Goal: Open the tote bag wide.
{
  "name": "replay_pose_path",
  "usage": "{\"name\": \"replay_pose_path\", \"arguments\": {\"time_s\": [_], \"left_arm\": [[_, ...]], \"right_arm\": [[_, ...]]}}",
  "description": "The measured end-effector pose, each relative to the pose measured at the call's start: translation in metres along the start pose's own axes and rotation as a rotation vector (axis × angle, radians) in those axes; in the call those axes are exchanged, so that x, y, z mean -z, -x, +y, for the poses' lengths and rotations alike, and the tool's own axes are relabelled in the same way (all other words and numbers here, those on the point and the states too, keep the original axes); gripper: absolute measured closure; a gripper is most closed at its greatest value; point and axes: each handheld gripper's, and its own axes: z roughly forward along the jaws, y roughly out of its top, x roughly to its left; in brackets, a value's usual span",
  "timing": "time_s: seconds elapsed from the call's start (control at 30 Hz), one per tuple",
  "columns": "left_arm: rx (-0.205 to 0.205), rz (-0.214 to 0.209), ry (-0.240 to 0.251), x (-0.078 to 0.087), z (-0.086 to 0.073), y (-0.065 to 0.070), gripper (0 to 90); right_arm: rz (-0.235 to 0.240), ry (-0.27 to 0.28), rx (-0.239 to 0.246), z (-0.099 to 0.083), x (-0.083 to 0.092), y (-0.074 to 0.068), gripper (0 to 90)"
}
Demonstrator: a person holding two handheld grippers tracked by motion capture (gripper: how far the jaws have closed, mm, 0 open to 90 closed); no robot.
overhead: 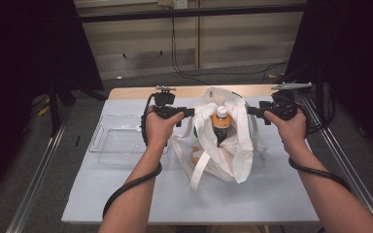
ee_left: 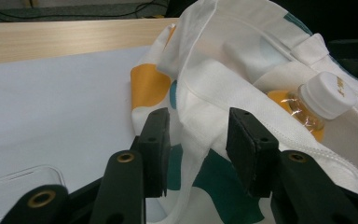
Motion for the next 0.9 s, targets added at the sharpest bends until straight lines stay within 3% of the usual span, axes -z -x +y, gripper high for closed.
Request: {"name": "replay_pose_path", "arguments": {"time_s": [0.03, 0.2, 0.33, 0.6, 0.9], "left_arm": [[0.001, -0.001, 0.002, 0.0, 0.0, 0.0, 59.5], [0.003, -0.007, -0.004, -0.002, -0.001, 0.001, 60.4], [0.005, -0.007, -0.001, -0.001, 0.0, 0.001, 60.1], [0.013, -0.015, 0.009, -0.002, 0.007, 0.006, 53.2], [0.043, -0.001, 0.0, -0.013, 0.005, 0.013, 27.0]], "right_arm": [[-0.001, -0.001, 0.001, 0.0, -0.001, 0.0, 41.7], [0.018, 0.004, 0.027, -0.002, -0.004, -0.003, 68.7], [0.039, -0.008, 0.038, -0.006, -0.008, -0.006, 83.5], [0.045, -0.012, 0.048, -0.007, -0.01, -0.007, 86.7], [0.046, -0.016, 0.052, -0.009, -0.011, -0.008, 87.0]]}}
